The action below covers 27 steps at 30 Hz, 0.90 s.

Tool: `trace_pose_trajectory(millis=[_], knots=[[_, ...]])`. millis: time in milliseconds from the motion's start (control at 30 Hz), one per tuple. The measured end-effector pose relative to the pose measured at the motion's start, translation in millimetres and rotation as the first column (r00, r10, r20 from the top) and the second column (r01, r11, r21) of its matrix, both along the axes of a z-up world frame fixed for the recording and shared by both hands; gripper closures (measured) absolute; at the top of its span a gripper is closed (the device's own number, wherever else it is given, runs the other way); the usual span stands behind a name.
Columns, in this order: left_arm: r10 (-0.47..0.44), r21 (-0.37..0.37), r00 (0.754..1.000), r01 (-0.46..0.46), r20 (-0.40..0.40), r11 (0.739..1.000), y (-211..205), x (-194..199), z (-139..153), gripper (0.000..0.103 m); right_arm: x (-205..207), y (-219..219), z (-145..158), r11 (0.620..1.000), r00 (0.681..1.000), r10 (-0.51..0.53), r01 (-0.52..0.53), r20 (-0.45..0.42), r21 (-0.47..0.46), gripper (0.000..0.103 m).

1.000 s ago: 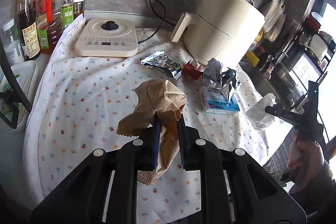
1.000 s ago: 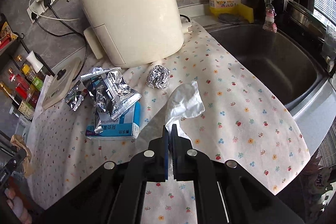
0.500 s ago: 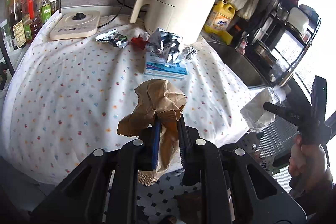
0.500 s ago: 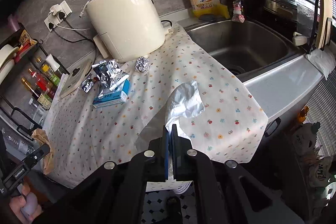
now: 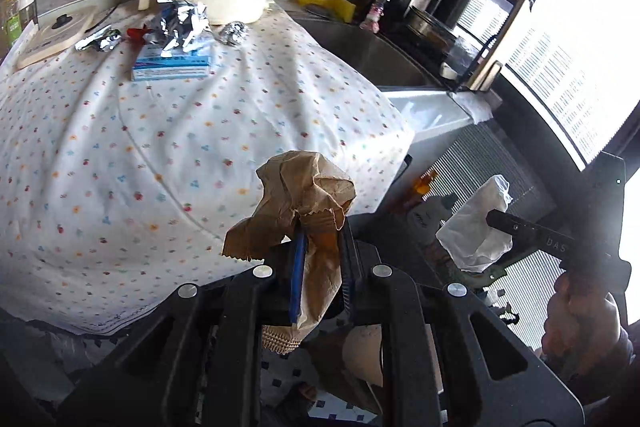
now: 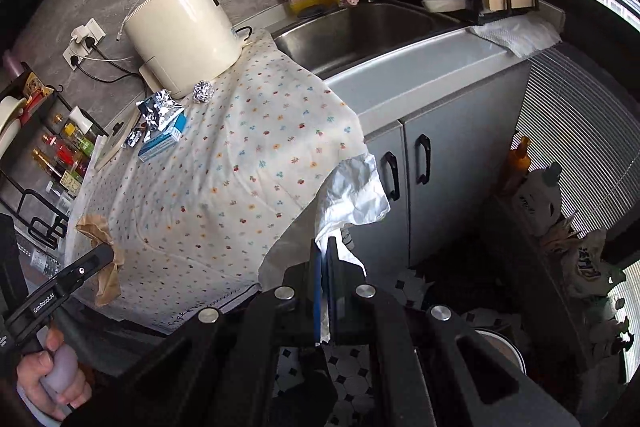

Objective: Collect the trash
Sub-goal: 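Carry both items to the bin and open the right gripper to drop the sheet, then open the left gripper over the bin to drop the brown paper bag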

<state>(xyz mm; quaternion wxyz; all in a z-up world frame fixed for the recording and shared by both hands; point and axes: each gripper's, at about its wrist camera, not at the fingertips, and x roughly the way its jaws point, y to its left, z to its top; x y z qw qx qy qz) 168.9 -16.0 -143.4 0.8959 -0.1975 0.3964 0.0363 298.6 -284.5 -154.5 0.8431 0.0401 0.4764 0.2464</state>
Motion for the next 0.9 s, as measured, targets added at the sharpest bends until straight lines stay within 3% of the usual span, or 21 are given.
trace_pose_trajectory(millis=[267,633,667,700,767,900], knots=[[-0.170,-0.023,0.984,0.169,-0.054,0.985,-77,20,-28,0.087,-30,-78,-35,0.992,0.989,-0.128,0.127,-0.076,-0.014,0.099],[-0.343,-0.047,0.929,0.340,-0.140,0.939,-149,28,-65,0.087,-67,-146,-110,0.963,0.935,-0.269,0.260,-0.233,-0.068,0.095],[-0.354,-0.044,0.923,0.352,-0.149,0.935,-154,28,-68,0.087,-70,-151,-118,0.959,0.927,-0.284,0.273,-0.246,-0.080,0.089],[-0.365,-0.043,0.918,0.363,-0.157,0.931,-158,28,-70,0.087,-72,-155,-123,0.953,0.919,-0.301,0.288,-0.254,-0.090,0.065],[-0.387,-0.043,0.906,0.385,-0.170,0.922,-166,28,-74,0.087,-79,-164,-128,0.940,0.908,-0.342,0.326,-0.242,-0.106,0.039],[-0.428,-0.046,0.884,0.427,-0.189,0.903,-183,31,-81,0.087,-89,-182,-134,0.926,0.889,-0.378,0.363,-0.258,-0.104,0.042]])
